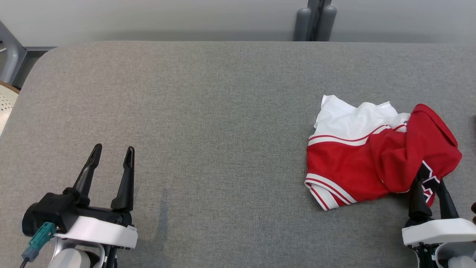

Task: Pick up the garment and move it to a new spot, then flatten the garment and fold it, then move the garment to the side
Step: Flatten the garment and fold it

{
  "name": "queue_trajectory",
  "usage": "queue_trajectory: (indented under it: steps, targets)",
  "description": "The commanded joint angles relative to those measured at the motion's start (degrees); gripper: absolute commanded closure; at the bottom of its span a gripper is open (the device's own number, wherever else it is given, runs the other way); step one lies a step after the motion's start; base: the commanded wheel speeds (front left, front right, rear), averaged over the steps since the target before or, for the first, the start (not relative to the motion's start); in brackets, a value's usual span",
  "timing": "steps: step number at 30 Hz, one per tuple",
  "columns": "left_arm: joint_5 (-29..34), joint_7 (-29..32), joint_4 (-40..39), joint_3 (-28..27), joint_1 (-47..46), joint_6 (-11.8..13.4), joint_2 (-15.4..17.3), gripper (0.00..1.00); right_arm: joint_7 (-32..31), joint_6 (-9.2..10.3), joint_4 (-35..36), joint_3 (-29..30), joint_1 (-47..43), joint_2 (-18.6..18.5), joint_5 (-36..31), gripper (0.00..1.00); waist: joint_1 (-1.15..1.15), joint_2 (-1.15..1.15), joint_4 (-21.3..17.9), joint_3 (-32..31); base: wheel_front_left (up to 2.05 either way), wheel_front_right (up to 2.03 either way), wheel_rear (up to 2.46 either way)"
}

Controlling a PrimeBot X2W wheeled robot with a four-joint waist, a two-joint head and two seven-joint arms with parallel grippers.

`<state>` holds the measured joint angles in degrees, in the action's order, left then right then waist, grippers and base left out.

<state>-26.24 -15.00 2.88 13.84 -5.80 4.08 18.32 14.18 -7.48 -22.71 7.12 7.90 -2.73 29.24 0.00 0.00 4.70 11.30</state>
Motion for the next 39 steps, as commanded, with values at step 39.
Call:
queue_trajectory:
  steps: [39]
  targets:
    - [1.1,4.3,-6.2,3.1,5.3,3.2,0.8,0.0,-11.3,-0.02,28.6,-3.9,-9.2,-1.1,-20.2,0.0,0.0,0.0,-1.9,-4.9,0.0,0.0,0.0]
